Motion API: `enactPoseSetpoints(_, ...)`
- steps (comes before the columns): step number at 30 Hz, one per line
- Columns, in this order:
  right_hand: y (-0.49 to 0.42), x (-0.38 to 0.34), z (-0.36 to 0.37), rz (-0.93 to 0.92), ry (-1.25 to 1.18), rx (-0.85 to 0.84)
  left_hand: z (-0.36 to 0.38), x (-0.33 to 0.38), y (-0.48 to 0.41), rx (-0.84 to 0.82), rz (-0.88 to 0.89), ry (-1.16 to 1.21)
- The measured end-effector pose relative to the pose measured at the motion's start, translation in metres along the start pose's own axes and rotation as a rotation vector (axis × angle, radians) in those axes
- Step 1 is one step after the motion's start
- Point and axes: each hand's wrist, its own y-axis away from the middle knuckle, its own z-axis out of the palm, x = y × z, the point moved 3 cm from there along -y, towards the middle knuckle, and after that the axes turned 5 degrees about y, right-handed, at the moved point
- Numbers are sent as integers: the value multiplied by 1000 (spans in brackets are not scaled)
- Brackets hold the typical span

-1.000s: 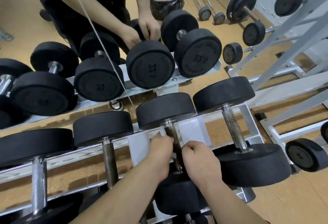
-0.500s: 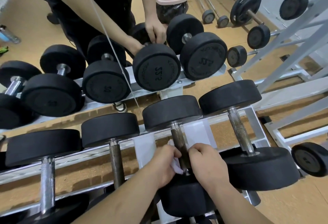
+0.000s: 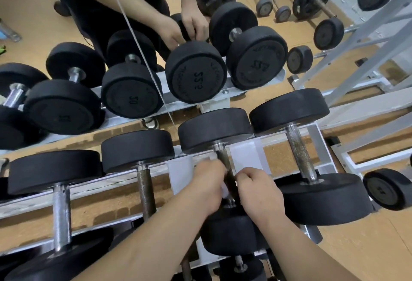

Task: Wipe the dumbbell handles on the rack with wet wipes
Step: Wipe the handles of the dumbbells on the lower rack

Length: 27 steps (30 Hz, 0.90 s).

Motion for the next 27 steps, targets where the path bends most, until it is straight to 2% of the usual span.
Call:
enactPoseSetpoints(3, 2, 2, 0, 0, -22, 22, 10, 5, -11, 11, 48, -18)
enactPoseSetpoints(7, 0, 2, 0, -13, -73, 43, 3, -46, -22, -122, 27, -232)
enactPoseSetpoints(9, 1, 3, 0, -14, -111, 40, 2, -40, 5, -184, 17, -259)
enactPoseSetpoints(14, 4, 7, 0, 0, -220, 91, -5, -19, 50, -216, 54, -68)
enactPoseSetpoints(19, 7, 9, -5, 48, -461, 156, -44, -5, 62, -275, -17, 110)
enactPoseSetpoints(24, 15, 8, -8, 51, -679, 25, -61, 14, 97, -527, -21, 287)
enactPoseSetpoints(27, 33, 1, -27, 35, -852, -282, -64, 19, 112, -662, -25, 305)
